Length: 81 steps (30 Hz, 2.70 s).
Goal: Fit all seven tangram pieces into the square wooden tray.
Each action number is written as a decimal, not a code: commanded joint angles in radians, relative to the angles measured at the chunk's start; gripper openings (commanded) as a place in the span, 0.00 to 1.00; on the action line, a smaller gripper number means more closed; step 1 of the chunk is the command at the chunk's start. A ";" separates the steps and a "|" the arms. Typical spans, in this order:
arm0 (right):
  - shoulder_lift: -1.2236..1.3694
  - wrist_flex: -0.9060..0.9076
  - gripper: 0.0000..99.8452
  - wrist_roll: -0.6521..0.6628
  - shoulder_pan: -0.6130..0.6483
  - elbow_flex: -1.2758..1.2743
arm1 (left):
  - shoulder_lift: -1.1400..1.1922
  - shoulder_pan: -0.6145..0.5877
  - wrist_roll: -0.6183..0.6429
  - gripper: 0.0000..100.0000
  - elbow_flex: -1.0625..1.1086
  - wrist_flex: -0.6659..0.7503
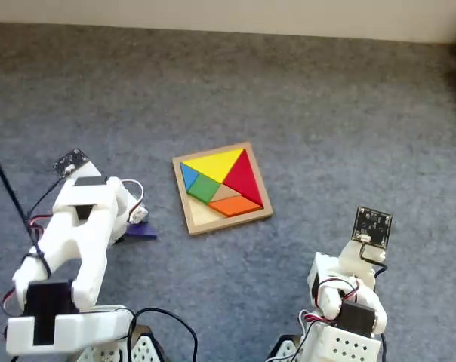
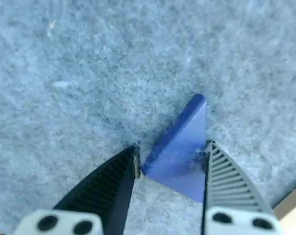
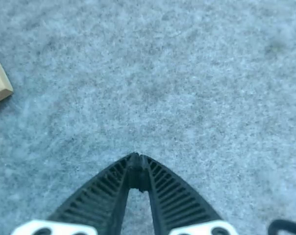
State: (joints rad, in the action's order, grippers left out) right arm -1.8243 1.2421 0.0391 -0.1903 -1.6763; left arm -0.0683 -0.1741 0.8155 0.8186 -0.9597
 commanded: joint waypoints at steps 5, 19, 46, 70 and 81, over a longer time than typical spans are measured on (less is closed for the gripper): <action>-0.018 0.008 0.01 0.009 0.001 -0.139 | 0.033 0.015 0.012 0.20 -0.039 -0.012; -0.018 0.008 0.01 0.009 0.001 -0.139 | 0.028 0.022 0.012 0.20 -0.073 -0.015; -0.018 0.008 0.01 0.009 0.001 -0.139 | -0.266 0.136 0.014 0.20 0.041 -0.023; -0.018 0.008 0.01 0.009 0.001 -0.139 | -0.278 0.202 0.075 0.01 -0.025 0.017; -0.018 0.008 0.01 0.009 0.001 -0.139 | -0.266 0.490 0.241 0.01 -0.271 0.012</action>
State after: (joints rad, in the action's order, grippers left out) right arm -1.8243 1.2421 0.0391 -0.1903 -1.6763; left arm -0.3061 0.2601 1.0104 0.6283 -0.9904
